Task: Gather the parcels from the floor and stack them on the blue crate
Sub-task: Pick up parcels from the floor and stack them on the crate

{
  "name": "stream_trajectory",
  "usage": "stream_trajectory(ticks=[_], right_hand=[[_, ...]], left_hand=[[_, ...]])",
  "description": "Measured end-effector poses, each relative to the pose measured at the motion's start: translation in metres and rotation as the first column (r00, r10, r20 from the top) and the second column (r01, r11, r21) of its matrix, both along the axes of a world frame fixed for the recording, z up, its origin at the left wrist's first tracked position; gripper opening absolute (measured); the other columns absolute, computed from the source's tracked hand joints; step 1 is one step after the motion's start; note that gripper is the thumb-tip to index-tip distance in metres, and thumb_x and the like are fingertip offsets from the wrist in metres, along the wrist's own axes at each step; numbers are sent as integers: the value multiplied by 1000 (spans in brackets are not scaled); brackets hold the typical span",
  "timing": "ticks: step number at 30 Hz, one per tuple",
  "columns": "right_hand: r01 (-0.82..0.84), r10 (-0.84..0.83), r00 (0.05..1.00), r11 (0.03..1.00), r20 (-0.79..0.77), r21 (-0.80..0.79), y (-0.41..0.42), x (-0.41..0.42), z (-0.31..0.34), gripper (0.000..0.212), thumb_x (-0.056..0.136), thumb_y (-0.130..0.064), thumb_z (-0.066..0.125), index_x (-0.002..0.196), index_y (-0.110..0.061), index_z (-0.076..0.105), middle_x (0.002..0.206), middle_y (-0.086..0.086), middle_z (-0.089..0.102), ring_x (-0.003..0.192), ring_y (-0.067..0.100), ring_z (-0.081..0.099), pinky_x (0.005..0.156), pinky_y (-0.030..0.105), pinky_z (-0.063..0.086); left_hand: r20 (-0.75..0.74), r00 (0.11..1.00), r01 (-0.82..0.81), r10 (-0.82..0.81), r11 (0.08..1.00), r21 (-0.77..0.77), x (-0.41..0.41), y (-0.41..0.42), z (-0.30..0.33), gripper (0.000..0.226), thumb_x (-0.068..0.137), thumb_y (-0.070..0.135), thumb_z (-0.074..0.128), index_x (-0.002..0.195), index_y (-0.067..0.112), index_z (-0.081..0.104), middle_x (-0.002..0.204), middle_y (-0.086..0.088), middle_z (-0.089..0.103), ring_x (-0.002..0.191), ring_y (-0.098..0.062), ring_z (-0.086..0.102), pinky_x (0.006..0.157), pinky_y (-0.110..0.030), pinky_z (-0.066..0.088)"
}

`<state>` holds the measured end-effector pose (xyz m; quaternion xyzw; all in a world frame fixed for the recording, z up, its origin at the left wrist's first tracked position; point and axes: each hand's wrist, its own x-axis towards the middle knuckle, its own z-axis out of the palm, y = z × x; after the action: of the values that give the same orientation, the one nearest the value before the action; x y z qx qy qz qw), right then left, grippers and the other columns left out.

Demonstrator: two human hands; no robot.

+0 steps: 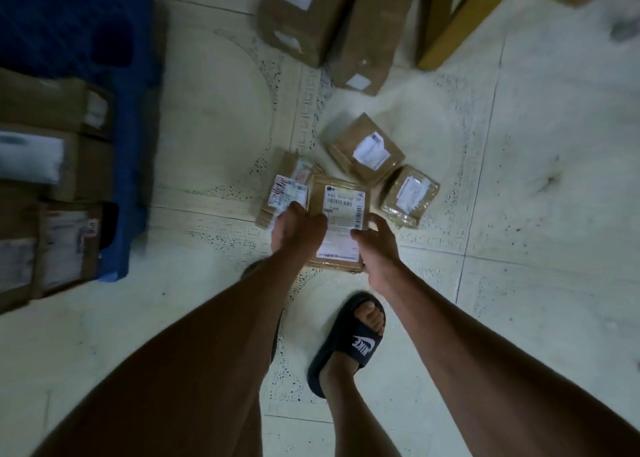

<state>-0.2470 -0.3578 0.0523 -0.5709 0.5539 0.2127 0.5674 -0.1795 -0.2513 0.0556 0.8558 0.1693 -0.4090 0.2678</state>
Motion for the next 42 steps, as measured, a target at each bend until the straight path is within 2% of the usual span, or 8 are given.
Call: stream_trajectory(ticks=[3,7,11,17,29,36,39,42], right_hand=[[-151,155,985,987,74,-57,8,31,39,29,88,-11,57,113,-26,56,114,4,69,98,22,66,69,28,55],[-426,442,874,897,203,-116,43,97,101,31,84,-17,60,114,-23,57,108,2,69,98,20,65,86,43,57],[-516,556,790,831,258,-208,107,158,155,29,85,-22,66,110,-29,52,97,-1,66,82,14,62,66,28,51],[-673,726,627,687,283,-272,228,229,206,25,92,-21,60,113,-27,48,110,5,62,90,22,64,56,26,49],[-790,829,497,554,257,-261,395,304,248,20,93,-16,58,105,-25,46,108,6,62,89,23,66,68,39,60],[-849,900,367,427,235,-310,455,370,235,19,94,-19,59,105,-22,44,111,9,62,91,27,66,76,45,60],[-875,918,332,386,217,-294,476,399,223,24,93,-18,60,109,-19,42,117,11,60,93,27,65,78,45,60],[-886,910,351,399,221,-236,496,422,205,56,94,-18,61,141,-14,31,136,14,52,111,31,60,90,44,55]], left_hand=[[-42,982,-188,185,975,-116,11,18,41,31,89,44,58,110,22,55,97,-4,64,85,-24,65,70,-36,58],[-20,916,-394,400,891,-225,46,72,100,26,93,37,58,111,20,64,96,-5,69,84,-25,70,73,-45,61],[24,827,-532,561,796,-289,85,140,156,21,96,33,54,110,20,62,91,-2,66,72,-18,67,66,-42,62],[58,670,-692,740,652,-310,128,258,203,23,92,35,59,107,17,61,92,-5,69,74,-22,69,58,-41,62],[133,597,-732,791,605,-313,170,414,243,21,94,36,55,94,15,59,92,-6,70,77,-25,72,67,-42,62],[89,485,-809,870,485,-332,223,471,235,13,93,32,59,87,21,56,98,-9,70,81,-25,70,68,-43,61],[110,523,-806,845,532,-260,250,492,229,22,94,33,58,103,13,60,97,-9,70,77,-25,69,64,-38,61],[170,610,-752,774,633,-185,279,521,217,33,93,37,58,112,10,64,101,-11,72,79,-25,70,72,-39,61]])
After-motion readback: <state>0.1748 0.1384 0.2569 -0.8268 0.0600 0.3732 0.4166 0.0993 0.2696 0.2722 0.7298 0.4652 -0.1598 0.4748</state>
